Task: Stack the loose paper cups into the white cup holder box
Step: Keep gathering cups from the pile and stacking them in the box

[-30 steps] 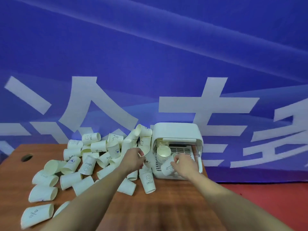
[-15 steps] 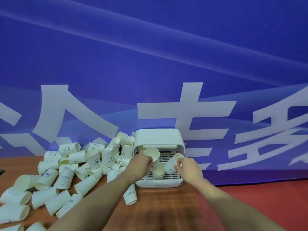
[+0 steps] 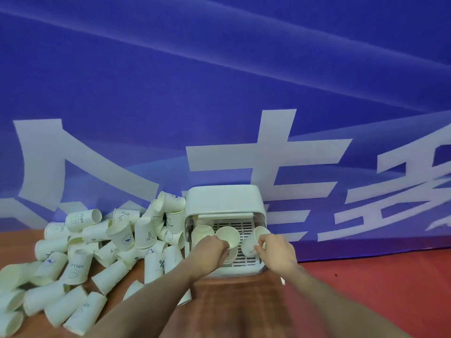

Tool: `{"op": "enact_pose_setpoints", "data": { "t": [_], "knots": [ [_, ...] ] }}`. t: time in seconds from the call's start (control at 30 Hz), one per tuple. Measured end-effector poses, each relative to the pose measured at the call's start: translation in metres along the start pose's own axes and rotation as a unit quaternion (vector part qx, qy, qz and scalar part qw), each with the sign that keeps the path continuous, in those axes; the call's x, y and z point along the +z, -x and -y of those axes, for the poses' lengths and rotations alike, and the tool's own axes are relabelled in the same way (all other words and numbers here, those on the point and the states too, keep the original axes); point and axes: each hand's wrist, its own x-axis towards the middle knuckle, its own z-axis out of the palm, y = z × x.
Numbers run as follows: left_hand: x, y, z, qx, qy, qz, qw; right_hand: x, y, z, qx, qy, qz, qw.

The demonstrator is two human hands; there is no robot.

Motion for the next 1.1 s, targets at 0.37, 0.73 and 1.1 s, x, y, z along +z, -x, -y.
{"op": "enact_pose_setpoints", "data": {
  "t": [0.37, 0.73, 1.1],
  "knots": [
    [0.016, -0.010, 0.012, -0.039, -0.035, 0.048, 0.997, 0.006, -0.007, -0.001, -0.013, -0.001, -0.003, 1.000],
    [-0.003, 0.033, 0.025, -0.055, -0.058, 0.017, 0.997, -0.004, 0.013, 0.037, -0.115, 0.052, -0.039, 0.991],
    [0.000, 0.066, 0.058, -0.084, -0.068, 0.045, 0.993, 0.018, 0.009, 0.071, -0.174, 0.226, 0.005, 0.958]
  ]
}}
